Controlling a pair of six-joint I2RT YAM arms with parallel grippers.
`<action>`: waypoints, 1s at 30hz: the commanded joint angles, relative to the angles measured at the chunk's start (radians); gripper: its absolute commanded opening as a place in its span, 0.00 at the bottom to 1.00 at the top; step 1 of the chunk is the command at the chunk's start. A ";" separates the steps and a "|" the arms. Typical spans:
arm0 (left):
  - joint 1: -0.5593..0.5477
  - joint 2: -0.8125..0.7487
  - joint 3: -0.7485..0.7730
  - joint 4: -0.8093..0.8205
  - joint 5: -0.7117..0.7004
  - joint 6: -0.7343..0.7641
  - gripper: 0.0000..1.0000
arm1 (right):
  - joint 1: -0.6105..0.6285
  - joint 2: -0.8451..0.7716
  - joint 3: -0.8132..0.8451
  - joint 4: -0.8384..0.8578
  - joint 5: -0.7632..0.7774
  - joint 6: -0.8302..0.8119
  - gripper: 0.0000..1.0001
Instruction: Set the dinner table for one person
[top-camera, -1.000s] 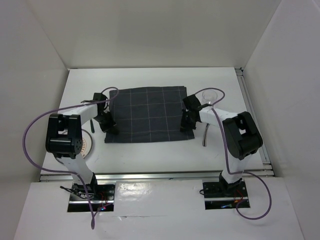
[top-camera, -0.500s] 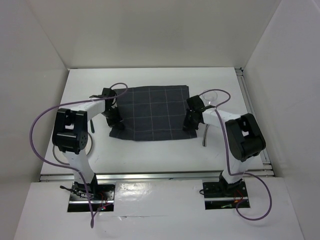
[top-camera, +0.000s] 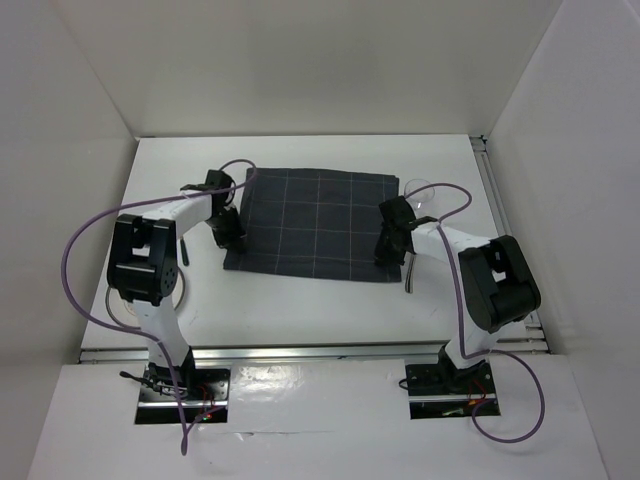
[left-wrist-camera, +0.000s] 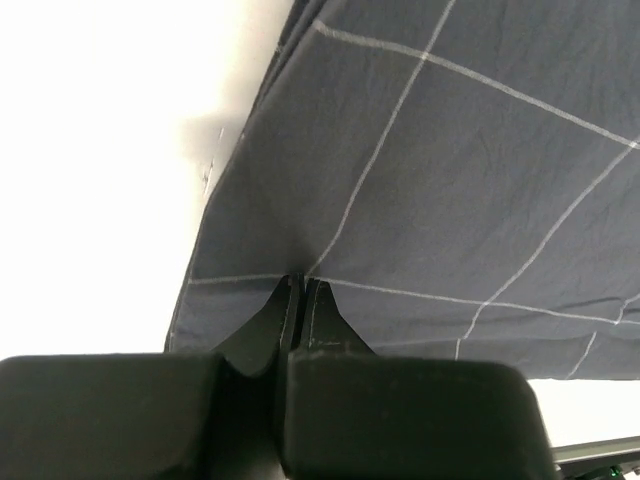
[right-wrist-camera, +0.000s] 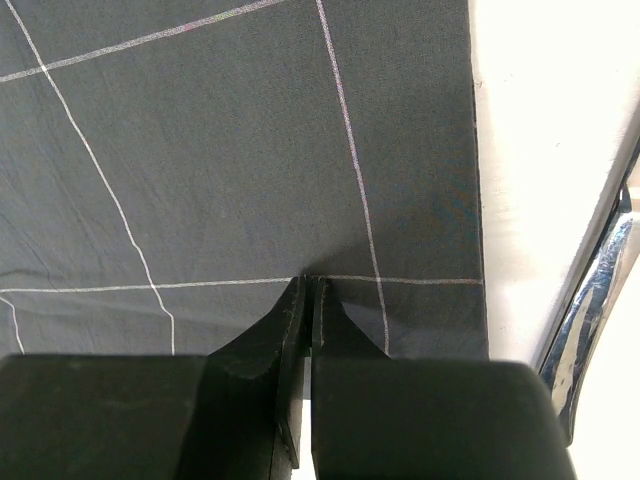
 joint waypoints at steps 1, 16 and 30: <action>-0.008 -0.071 -0.011 -0.020 -0.020 0.021 0.00 | -0.014 0.012 0.003 -0.069 0.069 -0.016 0.00; -0.008 -0.128 -0.220 0.045 -0.047 0.011 0.00 | -0.014 0.079 0.071 -0.057 0.069 -0.117 0.00; 0.001 -0.260 -0.312 0.022 -0.116 -0.028 0.00 | -0.014 0.079 0.073 -0.037 0.049 -0.170 0.00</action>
